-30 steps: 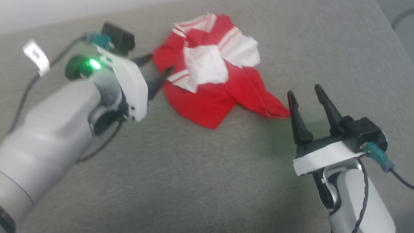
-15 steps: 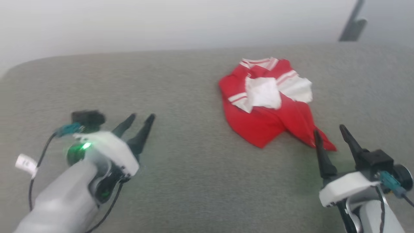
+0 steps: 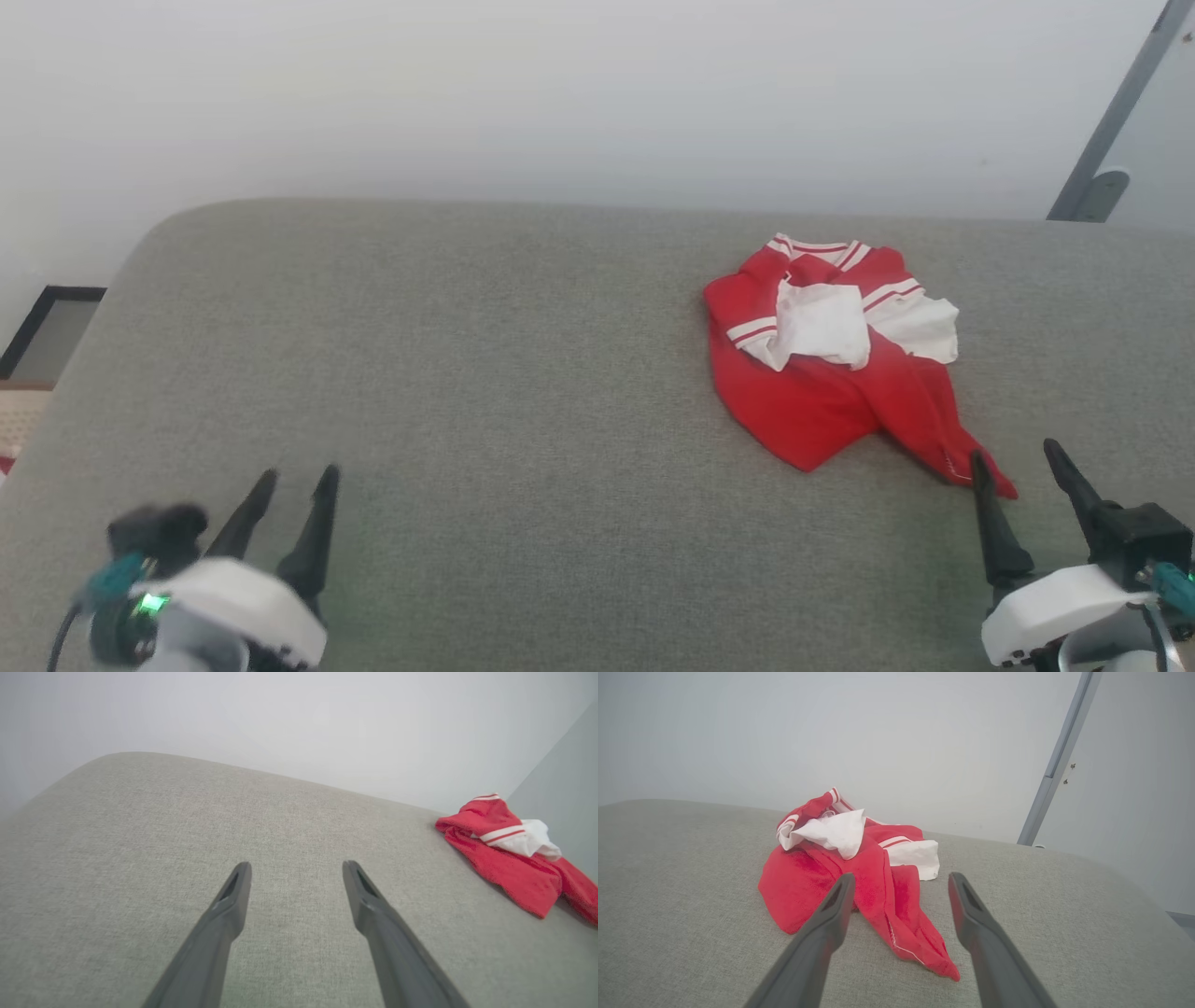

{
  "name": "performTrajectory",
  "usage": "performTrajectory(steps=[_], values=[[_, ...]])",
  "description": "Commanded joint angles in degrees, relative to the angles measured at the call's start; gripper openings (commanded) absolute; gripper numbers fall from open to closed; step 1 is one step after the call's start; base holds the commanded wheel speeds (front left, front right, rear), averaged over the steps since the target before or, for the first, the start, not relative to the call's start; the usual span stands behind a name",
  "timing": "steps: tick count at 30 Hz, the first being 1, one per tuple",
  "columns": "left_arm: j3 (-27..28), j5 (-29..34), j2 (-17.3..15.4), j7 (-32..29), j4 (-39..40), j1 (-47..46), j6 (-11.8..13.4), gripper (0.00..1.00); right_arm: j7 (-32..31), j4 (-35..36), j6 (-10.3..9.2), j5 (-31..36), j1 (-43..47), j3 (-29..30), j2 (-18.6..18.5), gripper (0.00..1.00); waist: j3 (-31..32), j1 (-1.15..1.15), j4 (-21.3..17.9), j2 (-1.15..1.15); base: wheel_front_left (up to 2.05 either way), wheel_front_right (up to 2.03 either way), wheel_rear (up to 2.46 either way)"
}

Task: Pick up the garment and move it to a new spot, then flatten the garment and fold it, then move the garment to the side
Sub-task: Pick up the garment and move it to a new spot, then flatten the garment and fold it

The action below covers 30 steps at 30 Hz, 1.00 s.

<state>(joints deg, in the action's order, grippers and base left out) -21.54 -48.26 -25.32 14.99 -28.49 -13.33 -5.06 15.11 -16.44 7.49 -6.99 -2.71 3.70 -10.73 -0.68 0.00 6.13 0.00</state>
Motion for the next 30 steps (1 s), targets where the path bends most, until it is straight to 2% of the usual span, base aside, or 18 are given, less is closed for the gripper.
performTrajectory(steps=[1,5,7,8,13,17,24,30], values=[[1.9,2.4,0.1,0.3,1.4,2.2,0.8,1.00,0.1,0.3,0.00,-0.2,0.5,0.1,-0.1,1.00,0.5,0.00,-0.4,0.00,0.00,0.00,0.00],[9.3,10.9,1.7,0.3,7.9,9.0,2.3,1.00,0.1,0.9,0.00,-0.3,1.4,1.3,-0.1,1.00,1.1,0.00,-1.5,0.00,0.00,0.00,0.00],[12.9,17.2,2.1,0.3,12.0,11.6,3.1,1.00,0.1,1.5,0.00,-0.4,1.3,1.5,-0.1,1.00,1.1,0.00,-2.2,0.00,0.00,0.00,0.00],[14.5,19.1,3.2,0.3,13.7,13.3,3.2,1.00,0.1,1.9,0.00,-0.4,1.2,1.7,-0.1,1.00,1.1,0.00,-2.6,0.00,0.00,0.00,0.00],[21.5,26.9,7.2,0.3,20.4,18.3,1.3,1.00,0.1,4.6,0.00,-1.6,0.5,2.9,0.5,1.00,1.3,0.00,-4.0,0.00,0.00,0.00,0.00],[25.2,31.6,10.5,0.3,22.7,20.9,-0.4,1.00,0.1,6.6,0.00,-2.7,0.8,3.2,0.9,1.00,1.7,0.00,-4.6,0.00,0.00,0.00,0.00],[26.8,34.4,13.4,0.3,21.6,21.4,-1.8,1.00,0.1,6.0,0.00,-2.5,1.7,2.7,1.1,1.00,1.7,0.00,-4.7,0.00,0.00,0.00,0.00],[27.7,35.5,14.4,0.3,21.3,21.5,-2.3,1.00,0.1,5.9,0.00,-2.3,1.5,2.6,1.1,1.00,1.6,0.00,-5.0,0.00,0.00,0.00,0.00]])
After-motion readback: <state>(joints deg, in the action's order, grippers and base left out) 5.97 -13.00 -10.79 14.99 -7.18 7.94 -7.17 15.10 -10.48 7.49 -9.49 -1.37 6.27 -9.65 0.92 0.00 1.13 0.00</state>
